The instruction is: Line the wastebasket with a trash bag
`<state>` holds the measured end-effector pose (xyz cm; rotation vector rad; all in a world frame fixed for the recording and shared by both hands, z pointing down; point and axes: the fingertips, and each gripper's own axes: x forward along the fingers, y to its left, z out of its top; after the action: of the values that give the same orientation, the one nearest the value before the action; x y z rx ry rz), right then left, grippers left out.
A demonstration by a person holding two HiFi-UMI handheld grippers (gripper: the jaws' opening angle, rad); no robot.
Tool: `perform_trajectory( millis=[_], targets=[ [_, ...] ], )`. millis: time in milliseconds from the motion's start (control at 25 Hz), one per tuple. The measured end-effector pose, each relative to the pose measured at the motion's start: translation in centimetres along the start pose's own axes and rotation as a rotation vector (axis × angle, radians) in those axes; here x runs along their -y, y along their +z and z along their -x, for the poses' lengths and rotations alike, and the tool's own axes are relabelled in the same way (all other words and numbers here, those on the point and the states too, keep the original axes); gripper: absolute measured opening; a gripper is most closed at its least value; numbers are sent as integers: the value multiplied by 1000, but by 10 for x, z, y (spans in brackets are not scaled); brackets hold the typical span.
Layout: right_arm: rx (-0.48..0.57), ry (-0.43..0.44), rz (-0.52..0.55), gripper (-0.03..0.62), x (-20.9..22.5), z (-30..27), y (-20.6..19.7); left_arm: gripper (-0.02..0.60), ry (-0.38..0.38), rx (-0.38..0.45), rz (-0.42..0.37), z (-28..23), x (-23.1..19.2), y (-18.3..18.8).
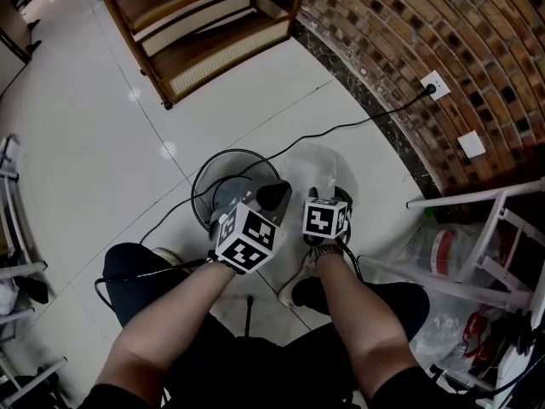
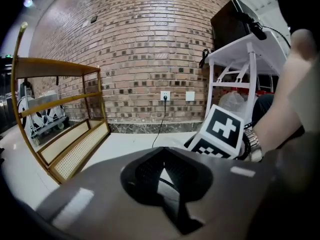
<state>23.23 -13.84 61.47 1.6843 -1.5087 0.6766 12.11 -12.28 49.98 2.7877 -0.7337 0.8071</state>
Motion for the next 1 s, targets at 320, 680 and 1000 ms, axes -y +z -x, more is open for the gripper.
perform_trajectory(
  millis=[320,680,1000],
  targets=[
    [-94,-33,-55,211,15,-27,-11,2,16,-19,7,2,-6,-14],
    [-61,-82,-62,3,36,-6,-8,2,34,-17,1,12,-6,-15],
    [18,-100,-63,3,55,35,11,2,41,9,-21,22,2,-4]
  ],
)
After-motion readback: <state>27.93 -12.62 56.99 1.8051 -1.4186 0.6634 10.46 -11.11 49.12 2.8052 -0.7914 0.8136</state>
